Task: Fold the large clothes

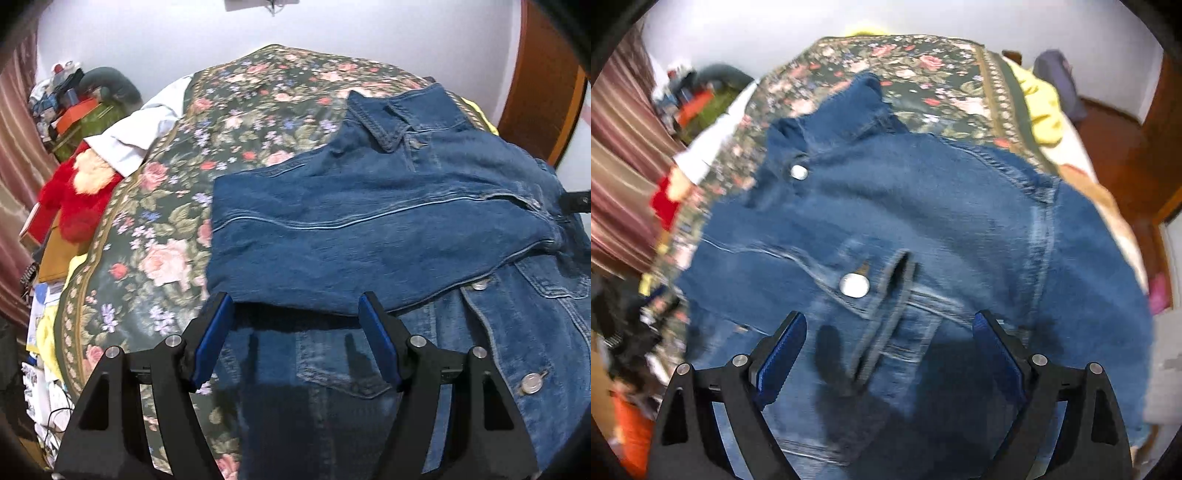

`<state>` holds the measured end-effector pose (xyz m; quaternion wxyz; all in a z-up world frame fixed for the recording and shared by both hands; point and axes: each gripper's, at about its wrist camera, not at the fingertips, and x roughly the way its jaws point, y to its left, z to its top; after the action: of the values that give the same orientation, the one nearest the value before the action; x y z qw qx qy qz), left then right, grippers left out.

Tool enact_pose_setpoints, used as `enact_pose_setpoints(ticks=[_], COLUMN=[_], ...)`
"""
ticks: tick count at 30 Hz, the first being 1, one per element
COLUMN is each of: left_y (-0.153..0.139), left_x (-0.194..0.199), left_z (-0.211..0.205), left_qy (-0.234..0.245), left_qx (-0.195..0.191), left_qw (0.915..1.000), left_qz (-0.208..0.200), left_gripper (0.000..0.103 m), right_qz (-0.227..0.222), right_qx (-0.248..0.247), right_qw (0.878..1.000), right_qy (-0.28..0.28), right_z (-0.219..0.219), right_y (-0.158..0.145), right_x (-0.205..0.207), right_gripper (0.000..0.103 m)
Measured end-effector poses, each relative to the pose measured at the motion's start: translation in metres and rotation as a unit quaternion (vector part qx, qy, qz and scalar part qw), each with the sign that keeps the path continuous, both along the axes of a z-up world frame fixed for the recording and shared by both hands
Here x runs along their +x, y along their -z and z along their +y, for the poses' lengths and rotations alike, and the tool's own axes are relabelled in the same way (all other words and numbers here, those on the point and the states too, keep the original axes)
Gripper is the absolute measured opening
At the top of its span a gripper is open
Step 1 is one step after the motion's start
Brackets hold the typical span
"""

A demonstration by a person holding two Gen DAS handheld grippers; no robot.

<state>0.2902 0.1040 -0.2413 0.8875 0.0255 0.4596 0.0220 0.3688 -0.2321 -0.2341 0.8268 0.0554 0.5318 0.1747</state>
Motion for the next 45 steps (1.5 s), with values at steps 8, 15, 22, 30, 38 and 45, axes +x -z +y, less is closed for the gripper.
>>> enact_pose_setpoints(ticks=[8,15,22,30,38,45], left_y=[0.002,-0.006,-0.025,0.032,0.063,0.071], left_x=[-0.005,-0.008,0.012,0.058,0.061,0.063], left_z=[0.013,0.044,0.052,0.018,0.011,0.032], left_qy=[-0.034,-0.081,-0.090,-0.051,-0.051,-0.075], left_qx=[-0.003,0.013,0.026,0.039,0.054,-0.002], left_qw=[0.9994,0.9966,0.9955,0.9965,0.9945,0.9932], left_qz=[0.005,0.004,-0.014,0.053,0.074,0.089], left_gripper=[0.071,0.071,0.072,0.075,0.080,0.090], right_qz=[0.019,-0.017,-0.103,-0.093,-0.051,-0.064], right_qx=[0.002,0.029,0.016,-0.019,-0.085,-0.139], right_qw=[1.000,0.999,0.994,0.995,0.995,0.988], right_qy=[0.001,-0.011,-0.027,0.009,0.017,-0.004], right_z=[0.040,0.043,0.033,0.001,-0.010,-0.004], right_y=[0.038,0.021,-0.042,-0.037,0.021,0.022], right_x=[0.026,0.033,0.015,0.026,0.037,0.031], right_gripper=[0.065,0.036,0.034,0.035,0.052,0.062])
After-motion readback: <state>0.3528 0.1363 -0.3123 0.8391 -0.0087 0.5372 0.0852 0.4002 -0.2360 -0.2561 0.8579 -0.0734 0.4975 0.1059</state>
